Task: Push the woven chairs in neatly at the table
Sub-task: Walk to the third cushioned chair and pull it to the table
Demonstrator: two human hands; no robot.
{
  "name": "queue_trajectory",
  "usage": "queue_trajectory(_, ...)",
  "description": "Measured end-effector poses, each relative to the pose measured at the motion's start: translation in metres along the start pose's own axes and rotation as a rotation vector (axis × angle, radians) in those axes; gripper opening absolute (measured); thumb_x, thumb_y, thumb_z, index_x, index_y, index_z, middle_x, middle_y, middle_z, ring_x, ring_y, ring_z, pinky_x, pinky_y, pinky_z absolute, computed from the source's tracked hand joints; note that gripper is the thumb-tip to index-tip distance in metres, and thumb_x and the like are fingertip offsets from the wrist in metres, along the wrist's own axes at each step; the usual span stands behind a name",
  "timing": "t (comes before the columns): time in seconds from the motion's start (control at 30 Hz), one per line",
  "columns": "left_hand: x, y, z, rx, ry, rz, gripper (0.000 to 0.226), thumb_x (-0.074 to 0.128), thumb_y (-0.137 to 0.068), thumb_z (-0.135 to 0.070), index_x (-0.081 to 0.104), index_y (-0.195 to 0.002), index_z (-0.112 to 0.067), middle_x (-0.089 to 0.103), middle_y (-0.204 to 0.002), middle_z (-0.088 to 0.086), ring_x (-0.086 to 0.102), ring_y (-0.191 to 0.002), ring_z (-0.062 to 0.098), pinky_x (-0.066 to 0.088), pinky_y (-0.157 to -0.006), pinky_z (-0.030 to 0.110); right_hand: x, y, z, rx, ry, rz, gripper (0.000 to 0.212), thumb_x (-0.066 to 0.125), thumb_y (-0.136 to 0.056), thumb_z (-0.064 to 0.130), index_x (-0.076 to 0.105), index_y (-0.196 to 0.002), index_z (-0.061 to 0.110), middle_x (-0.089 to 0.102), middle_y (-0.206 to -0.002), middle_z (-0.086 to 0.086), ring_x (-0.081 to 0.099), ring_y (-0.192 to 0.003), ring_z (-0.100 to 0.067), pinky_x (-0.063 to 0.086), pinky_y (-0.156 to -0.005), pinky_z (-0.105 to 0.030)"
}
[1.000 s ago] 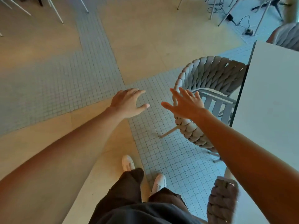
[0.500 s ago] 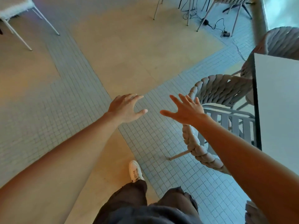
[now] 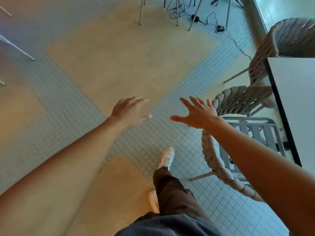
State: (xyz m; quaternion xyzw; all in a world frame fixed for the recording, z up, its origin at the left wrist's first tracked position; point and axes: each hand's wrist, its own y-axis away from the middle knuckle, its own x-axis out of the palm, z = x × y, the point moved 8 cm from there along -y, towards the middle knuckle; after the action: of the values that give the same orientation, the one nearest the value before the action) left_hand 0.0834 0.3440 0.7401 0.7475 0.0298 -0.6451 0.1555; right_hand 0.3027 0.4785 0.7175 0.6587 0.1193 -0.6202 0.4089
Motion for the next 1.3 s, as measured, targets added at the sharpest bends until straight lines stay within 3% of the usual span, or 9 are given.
queue_trajectory(0.33,-0.03,-0.18,0.03,0.014,0.047,0.041,0.091,0.039,-0.079,-0.09,0.038,-0.152,-0.037,0.043,-0.157,-0.004,0.042,-0.142,0.02,0.031,-0.113,0.043,-0.052,-0.153,-0.051,0.061,-0.089,0.012,0.122,0.016,-0.063,0.106,-0.004,-0.161,0.035,0.004,-0.17,-0.007,0.006,-0.154,-0.03,0.001,-0.122,-0.061)
queue_trajectory(0.67,-0.075,-0.348,0.021,0.107,0.039,0.052,0.09,0.035,-0.08,-0.09,0.036,-0.153,-0.038,0.041,-0.158,-0.006,0.039,-0.143,0.019,0.029,-0.115,0.044,-0.125,-0.27,-0.121,0.151,-0.153,-0.037,0.127,0.015,-0.059,0.108,0.0,-0.161,0.035,0.007,-0.17,-0.006,0.009,-0.154,-0.03,0.005,-0.122,-0.062)
queue_trajectory(1.1,-0.108,-0.576,-0.019,0.442,-0.051,0.074,0.09,0.033,-0.078,-0.091,0.035,-0.153,-0.04,0.04,-0.159,-0.006,0.037,-0.145,0.017,0.025,-0.118,0.043,-0.203,-0.371,-0.226,0.465,-0.215,-0.091,0.123,0.025,-0.065,0.104,-0.005,-0.161,0.032,0.01,-0.169,-0.006,0.011,-0.154,-0.028,0.008,-0.122,-0.059)
queue_trajectory(1.3,-0.135,-0.688,-0.047,0.626,-0.108,0.109,0.091,0.033,-0.079,-0.091,0.036,-0.152,-0.038,0.042,-0.158,-0.005,0.042,-0.142,0.02,0.031,-0.115,0.046,-0.237,-0.416,-0.27,0.643,-0.302,-0.115,0.123,0.03,-0.068,0.101,-0.002,-0.161,0.029,0.015,-0.169,-0.006,0.015,-0.153,-0.028,0.009,-0.122,-0.058)
